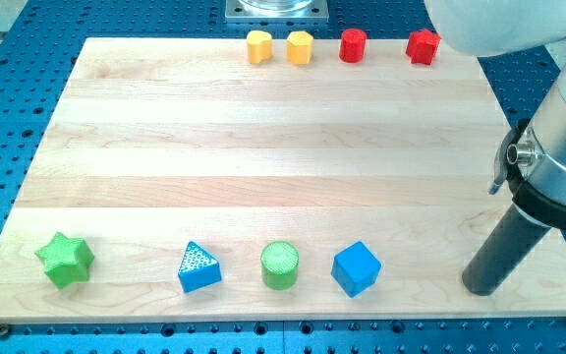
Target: Slide the arm diagonally to the top right of the blue cube
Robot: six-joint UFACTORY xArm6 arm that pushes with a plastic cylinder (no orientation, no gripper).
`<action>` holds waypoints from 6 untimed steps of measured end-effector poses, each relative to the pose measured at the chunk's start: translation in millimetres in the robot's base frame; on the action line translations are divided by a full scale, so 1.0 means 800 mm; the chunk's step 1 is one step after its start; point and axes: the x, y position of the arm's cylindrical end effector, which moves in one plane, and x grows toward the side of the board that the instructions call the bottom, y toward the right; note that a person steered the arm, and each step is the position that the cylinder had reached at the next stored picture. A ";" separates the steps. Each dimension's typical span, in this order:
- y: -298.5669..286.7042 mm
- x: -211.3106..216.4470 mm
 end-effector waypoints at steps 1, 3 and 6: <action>0.000 0.001; 0.000 -0.042; 0.007 -0.107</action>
